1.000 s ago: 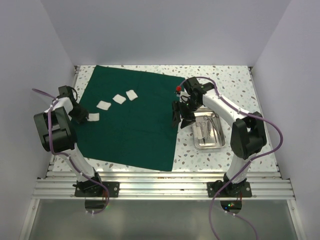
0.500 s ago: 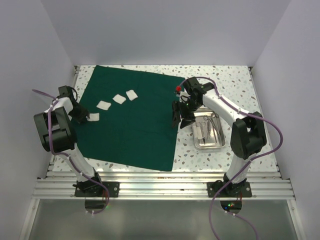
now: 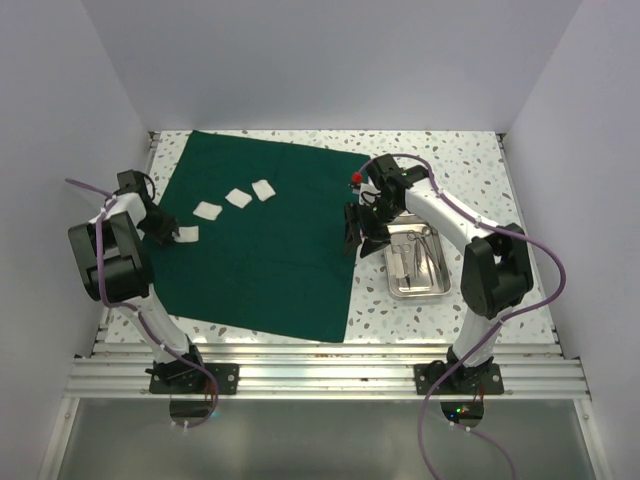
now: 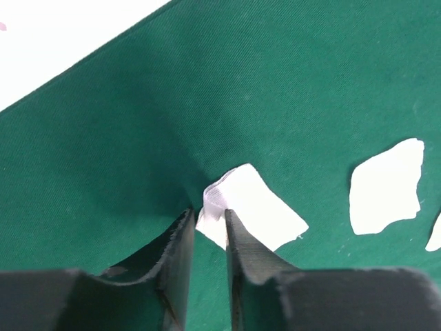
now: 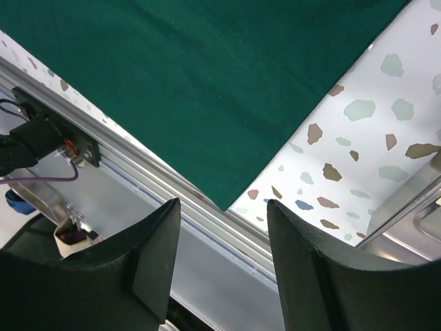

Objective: Prepare the surgical pack

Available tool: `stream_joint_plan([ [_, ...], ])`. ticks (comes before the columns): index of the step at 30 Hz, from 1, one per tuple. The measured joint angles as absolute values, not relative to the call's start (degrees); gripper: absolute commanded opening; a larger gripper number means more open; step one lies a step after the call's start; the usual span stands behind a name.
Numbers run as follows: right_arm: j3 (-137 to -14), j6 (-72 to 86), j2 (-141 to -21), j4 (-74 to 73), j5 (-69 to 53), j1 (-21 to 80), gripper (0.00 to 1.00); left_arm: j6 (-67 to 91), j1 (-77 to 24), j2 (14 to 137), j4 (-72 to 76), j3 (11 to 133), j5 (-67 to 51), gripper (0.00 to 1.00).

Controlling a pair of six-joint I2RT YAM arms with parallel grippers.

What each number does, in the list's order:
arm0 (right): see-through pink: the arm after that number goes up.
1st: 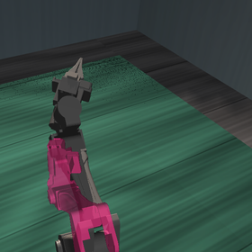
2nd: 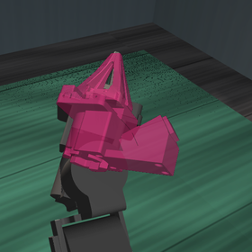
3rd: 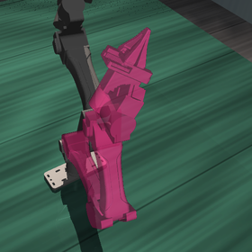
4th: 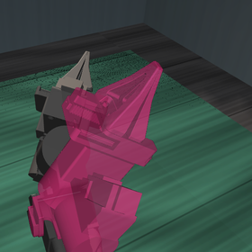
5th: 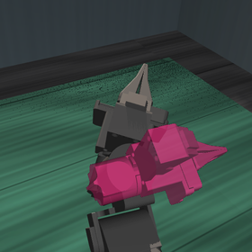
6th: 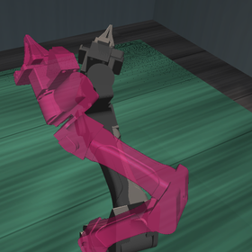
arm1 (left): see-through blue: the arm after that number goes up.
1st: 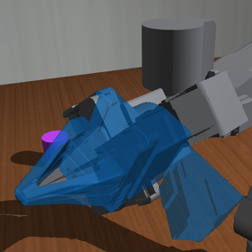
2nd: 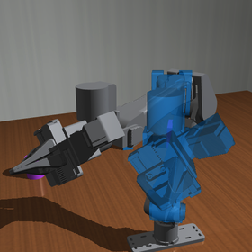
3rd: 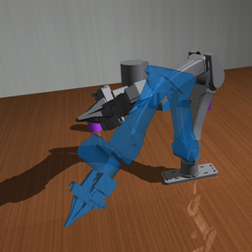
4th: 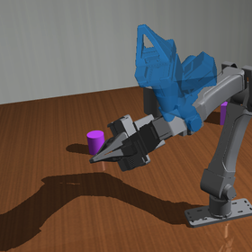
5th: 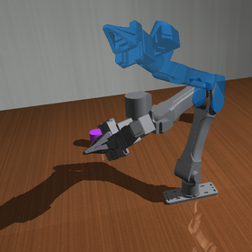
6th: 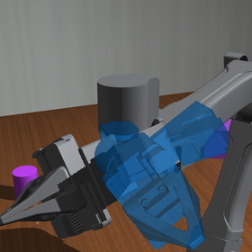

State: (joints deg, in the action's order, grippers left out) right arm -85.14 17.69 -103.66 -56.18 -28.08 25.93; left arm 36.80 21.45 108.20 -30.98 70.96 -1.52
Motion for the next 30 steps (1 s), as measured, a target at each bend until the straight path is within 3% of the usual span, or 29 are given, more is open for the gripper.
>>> stream_joint_plan([
  [5, -85.1, 17.7, -103.7, -56.2, -28.1, 25.9, 0.57, 36.9, 21.4, 109.1, -31.0, 72.0, -1.5, 0.14],
  [8, -85.1, 17.7, -103.7, -56.2, -28.1, 25.9, 0.57, 36.9, 21.4, 109.5, -31.2, 72.5, -1.6, 0.01],
  [18, -85.0, 17.7, -103.7, -56.2, -28.1, 25.9, 0.56, 35.9, 21.1, 108.8, -32.3, 74.0, -4.1, 0.00],
  [30, -85.0, 17.7, -103.9, -56.1, -29.8, 25.9, 0.54, 30.3, 18.5, 98.8, -27.4, 74.0, -14.5, 0.00],
])
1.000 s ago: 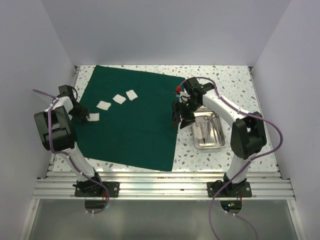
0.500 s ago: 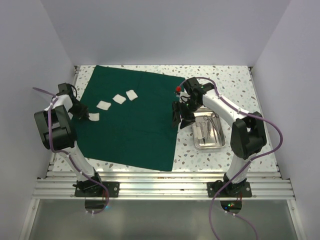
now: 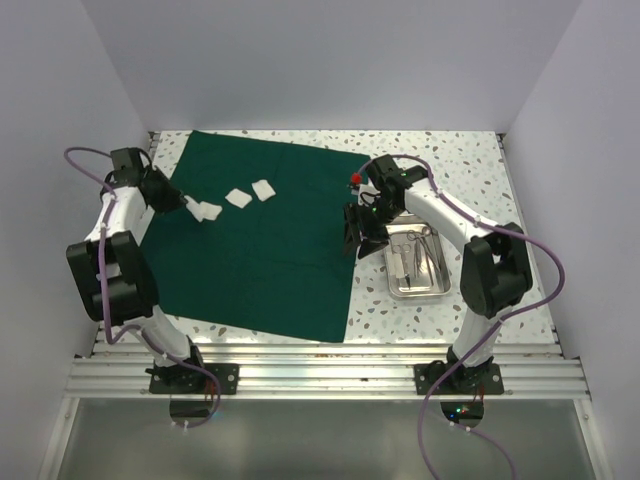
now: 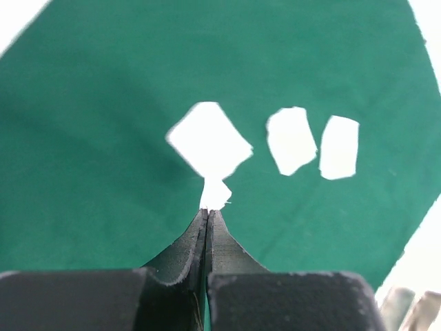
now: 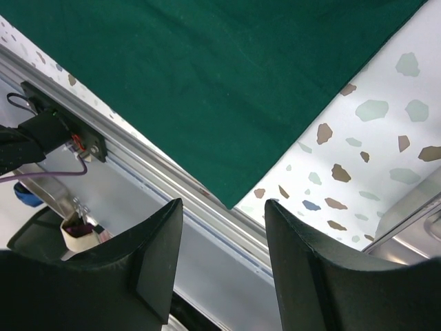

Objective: Prepare the surgical pack

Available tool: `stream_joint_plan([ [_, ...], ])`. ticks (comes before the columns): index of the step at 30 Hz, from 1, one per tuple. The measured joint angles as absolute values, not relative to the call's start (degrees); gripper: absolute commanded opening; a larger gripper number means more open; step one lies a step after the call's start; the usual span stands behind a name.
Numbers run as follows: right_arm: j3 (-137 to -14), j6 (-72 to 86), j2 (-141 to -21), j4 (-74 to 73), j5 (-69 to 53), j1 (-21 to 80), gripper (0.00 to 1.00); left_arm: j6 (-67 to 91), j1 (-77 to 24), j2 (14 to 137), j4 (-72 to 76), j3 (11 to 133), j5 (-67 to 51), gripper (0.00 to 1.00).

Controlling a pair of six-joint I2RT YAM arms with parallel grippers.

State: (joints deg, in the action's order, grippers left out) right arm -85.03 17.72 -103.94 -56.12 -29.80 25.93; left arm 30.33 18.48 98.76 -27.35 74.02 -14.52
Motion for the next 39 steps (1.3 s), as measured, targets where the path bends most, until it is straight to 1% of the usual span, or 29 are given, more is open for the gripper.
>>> stream_joint_plan([
  [7, -85.0, 17.7, -104.6, -56.1, -29.8, 25.9, 0.54, 28.7, 16.3, 100.4, -24.0, 74.8, -21.1, 0.00],
  [17, -85.0, 17.7, -104.7, -56.2, -29.7, 25.9, 0.54, 27.2, 16.4, 111.7, -23.3, 82.0, -25.5, 0.00],
  [28, -85.0, 17.7, -104.8, -56.4, -29.6, 25.9, 0.54, 27.2, 16.4, 115.2, -23.2, 85.0, -26.8, 0.00],
  [39, -85.3, 17.4, -106.2, -56.6, -29.5, 25.9, 0.54, 27.4, 16.4, 116.8, -23.5, 85.2, -26.7, 0.00],
])
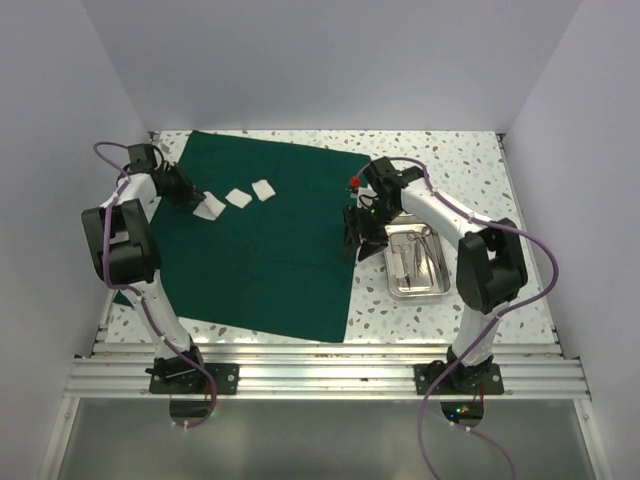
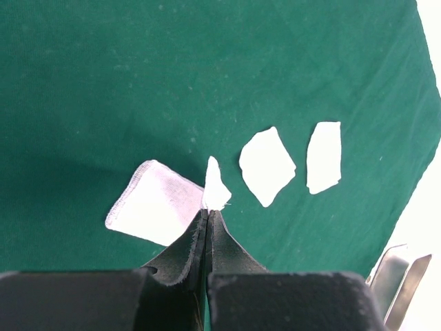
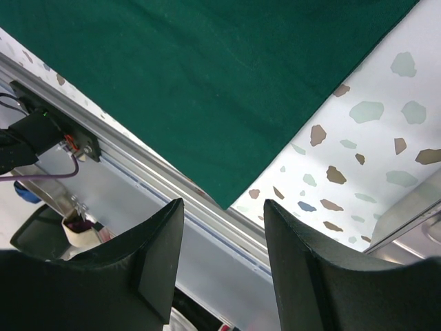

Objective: Prepare the surgical pack

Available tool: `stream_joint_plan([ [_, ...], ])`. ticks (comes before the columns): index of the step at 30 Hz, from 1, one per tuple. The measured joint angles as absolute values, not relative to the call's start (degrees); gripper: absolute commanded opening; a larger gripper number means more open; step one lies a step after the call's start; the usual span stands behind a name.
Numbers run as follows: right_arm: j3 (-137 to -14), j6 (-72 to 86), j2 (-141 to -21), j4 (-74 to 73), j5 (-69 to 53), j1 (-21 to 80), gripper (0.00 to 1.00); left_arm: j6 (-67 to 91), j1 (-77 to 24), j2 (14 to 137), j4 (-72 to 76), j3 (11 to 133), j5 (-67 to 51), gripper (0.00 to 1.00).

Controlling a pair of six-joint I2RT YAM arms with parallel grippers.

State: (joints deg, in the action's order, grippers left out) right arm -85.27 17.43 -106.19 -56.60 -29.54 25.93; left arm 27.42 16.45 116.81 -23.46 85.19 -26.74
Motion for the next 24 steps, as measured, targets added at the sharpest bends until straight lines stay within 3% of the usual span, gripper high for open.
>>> stream_joint_plan([
  [24, -85.5, 17.0, -106.6, -56.7, -29.5, 25.9, 0.54, 27.4, 18.0, 118.1, -23.6, 84.4, -26.0, 0.00],
])
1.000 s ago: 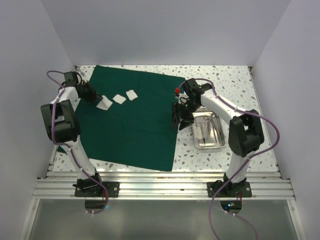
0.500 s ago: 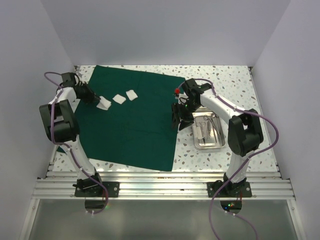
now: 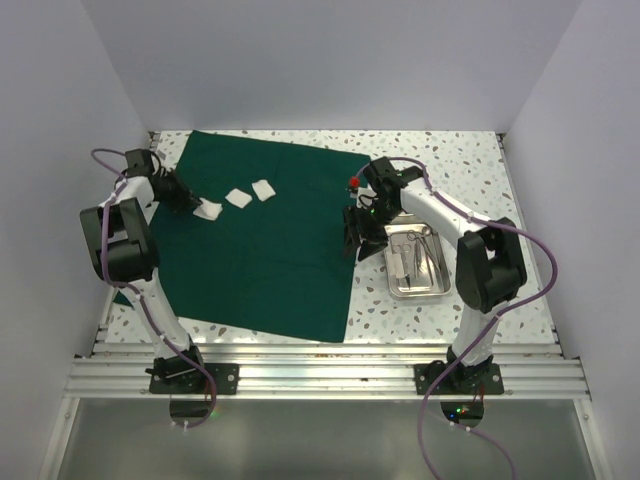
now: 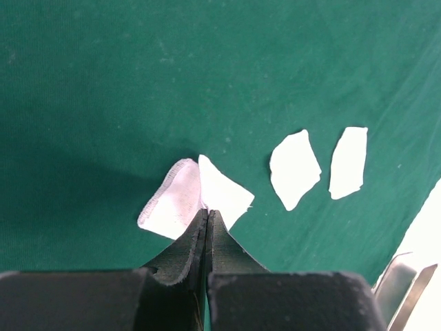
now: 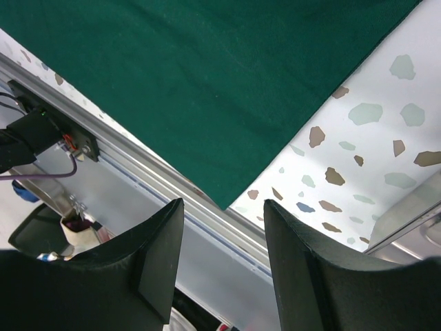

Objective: Prepare the surgical pack

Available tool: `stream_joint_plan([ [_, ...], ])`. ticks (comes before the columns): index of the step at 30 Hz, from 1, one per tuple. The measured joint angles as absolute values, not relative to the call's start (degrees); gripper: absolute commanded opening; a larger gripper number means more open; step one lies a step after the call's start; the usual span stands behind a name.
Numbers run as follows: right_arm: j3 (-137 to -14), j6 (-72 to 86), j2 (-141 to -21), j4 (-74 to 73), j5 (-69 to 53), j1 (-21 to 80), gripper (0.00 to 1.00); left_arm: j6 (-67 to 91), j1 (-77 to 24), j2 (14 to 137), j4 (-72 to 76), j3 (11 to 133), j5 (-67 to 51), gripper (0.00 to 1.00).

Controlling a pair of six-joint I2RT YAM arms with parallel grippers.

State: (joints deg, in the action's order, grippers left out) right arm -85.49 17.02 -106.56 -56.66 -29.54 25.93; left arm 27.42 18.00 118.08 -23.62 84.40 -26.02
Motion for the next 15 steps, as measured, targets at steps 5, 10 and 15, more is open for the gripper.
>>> stream_joint_plan([
  [5, -85.5, 17.0, -106.6, -56.7, -29.5, 25.9, 0.53, 27.4, 18.0, 118.3, -23.7, 84.0, -24.9, 0.00],
  [10, -85.5, 17.0, -106.6, -56.7, -29.5, 25.9, 0.54, 27.4, 18.0, 118.9, -23.9, 84.0, -23.8, 0.00],
  [15, -85.5, 17.0, -106.6, -56.7, -29.5, 25.9, 0.53, 27.1, 18.0, 120.0, -25.1, 84.0, -22.4, 0.19],
])
